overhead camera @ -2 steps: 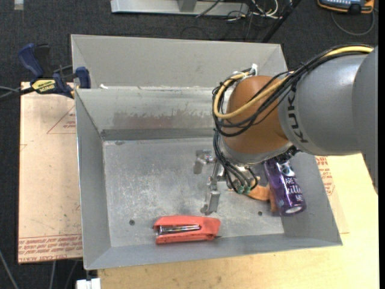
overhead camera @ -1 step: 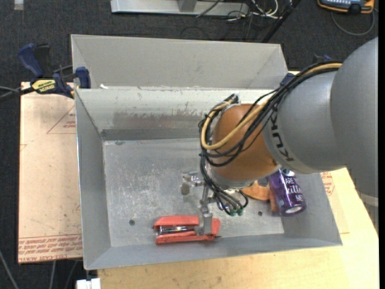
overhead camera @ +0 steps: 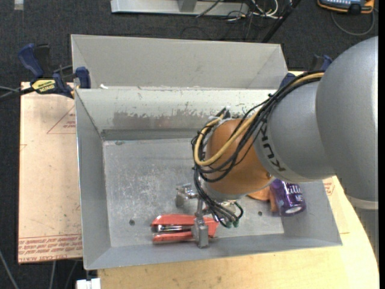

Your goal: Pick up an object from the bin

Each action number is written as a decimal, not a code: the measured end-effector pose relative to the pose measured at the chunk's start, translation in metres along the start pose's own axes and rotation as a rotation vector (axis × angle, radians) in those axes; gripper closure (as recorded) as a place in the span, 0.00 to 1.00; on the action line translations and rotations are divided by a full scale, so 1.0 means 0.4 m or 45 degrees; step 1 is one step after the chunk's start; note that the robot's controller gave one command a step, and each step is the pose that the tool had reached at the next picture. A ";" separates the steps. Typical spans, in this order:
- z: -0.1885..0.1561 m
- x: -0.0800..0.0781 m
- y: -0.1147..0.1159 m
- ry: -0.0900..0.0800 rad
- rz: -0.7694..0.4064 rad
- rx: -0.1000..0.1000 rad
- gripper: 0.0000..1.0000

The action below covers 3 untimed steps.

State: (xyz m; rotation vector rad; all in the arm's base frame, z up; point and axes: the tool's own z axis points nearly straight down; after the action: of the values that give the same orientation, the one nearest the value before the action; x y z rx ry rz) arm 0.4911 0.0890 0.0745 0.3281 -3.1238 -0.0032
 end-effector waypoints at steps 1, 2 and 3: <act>-0.071 0.026 0.002 -0.009 0.113 0.000 0.00; 0.008 0.003 0.046 -0.022 0.121 -0.001 0.00; 0.007 0.014 0.015 -0.013 0.278 -0.006 1.00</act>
Offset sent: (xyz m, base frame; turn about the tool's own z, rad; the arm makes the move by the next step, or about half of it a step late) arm -0.0100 0.0169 -0.0045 0.0948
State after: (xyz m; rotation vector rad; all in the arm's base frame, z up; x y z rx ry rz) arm 0.4842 0.0937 0.0717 -0.0145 -3.1502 -0.0116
